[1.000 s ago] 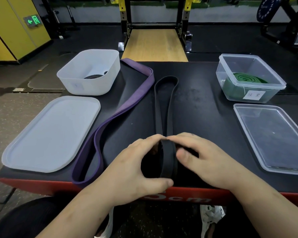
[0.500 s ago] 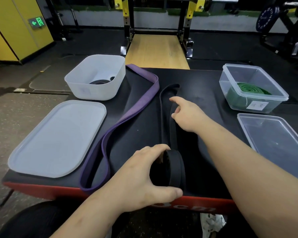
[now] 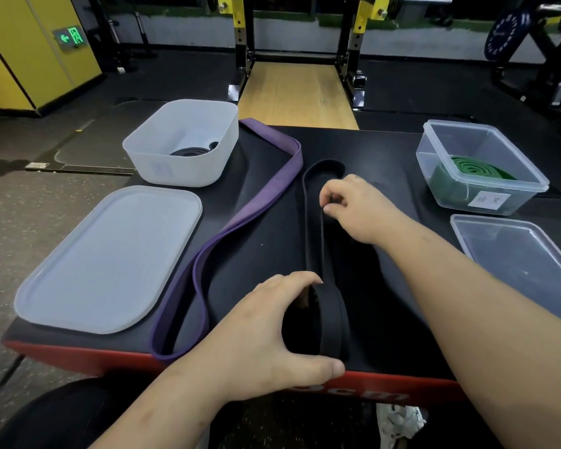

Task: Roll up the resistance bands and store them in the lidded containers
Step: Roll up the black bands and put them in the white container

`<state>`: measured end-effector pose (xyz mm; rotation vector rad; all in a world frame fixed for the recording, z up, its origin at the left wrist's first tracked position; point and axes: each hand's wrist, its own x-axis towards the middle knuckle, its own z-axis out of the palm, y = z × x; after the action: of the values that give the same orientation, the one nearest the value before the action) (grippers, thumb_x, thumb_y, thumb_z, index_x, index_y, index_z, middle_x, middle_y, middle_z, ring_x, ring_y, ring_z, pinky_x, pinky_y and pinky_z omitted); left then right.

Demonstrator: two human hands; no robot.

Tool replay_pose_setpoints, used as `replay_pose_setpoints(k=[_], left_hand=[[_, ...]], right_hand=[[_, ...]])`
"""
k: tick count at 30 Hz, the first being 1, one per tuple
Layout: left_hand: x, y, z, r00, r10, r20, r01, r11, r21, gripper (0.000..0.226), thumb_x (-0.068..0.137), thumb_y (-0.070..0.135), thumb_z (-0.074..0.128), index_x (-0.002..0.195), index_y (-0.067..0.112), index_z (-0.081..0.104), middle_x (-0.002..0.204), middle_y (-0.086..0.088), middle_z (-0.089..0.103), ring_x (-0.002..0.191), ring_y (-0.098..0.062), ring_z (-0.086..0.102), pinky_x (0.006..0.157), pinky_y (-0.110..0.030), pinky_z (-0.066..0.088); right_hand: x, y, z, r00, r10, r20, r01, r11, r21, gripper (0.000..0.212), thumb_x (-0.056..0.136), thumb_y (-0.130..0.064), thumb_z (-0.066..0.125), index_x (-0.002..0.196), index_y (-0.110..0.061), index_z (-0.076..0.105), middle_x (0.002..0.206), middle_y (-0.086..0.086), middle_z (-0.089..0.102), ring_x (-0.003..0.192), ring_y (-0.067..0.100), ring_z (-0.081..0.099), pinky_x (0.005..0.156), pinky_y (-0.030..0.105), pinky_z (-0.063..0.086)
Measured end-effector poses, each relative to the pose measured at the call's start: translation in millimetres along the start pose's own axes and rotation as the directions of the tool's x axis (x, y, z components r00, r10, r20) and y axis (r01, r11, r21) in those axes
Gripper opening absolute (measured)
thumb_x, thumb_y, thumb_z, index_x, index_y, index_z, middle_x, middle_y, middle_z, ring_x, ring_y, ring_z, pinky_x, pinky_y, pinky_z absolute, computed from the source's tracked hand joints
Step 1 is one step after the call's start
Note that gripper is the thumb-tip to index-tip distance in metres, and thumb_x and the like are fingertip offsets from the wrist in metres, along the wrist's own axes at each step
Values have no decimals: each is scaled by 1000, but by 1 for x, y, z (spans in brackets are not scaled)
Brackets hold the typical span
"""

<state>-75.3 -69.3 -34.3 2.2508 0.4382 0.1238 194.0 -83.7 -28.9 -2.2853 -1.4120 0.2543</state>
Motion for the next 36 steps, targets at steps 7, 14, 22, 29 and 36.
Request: replay_pose_setpoints(k=[7,14,22,29,36], left_hand=[[0,0,2,999,11,-33,-10,1000,19,81,66,64,82,126,70,26,128,46,32,123,28,24,89,2,29],[0,1,4,1000,2,-6,-1,1000,31,86,69,65,80,133,64,23,119,59,25,118,34,17,85,1,30],[-1,4,1,1000,-27,-16,27,1000,7,82,68,66,80,129,66,25,123,35,40,110,37,21,81,-1,31],[1,2,4,1000,-22,-17,22,1000,12,83,67,67,79,131,64,26,124,35,41,118,31,22,86,-4,31],[3,0,3,999,-35,6,35,999,6,84,70,67,78,135,62,25,119,41,37,115,33,21,84,-6,32]], right_hand=[[12,-18,19,1000,-12,-10,11,1000,-20,14,97,-27,64,90,-38,60,111,-4,45,95,22,58,91,37,48],[13,-23,36,998,52,-46,-46,991,124,32,87,-26,63,113,-45,69,127,-8,48,112,21,58,105,41,47],[7,-25,35,999,-52,7,52,999,-9,41,101,-20,46,137,-27,65,163,-8,39,150,14,34,124,44,25],[18,-41,42,997,32,76,-27,997,-67,49,96,-16,44,144,-21,52,157,-6,40,148,19,34,125,58,10],[28,-36,40,992,63,113,-51,992,-112,72,95,-25,46,162,-29,22,168,-3,29,157,19,19,128,55,0]])
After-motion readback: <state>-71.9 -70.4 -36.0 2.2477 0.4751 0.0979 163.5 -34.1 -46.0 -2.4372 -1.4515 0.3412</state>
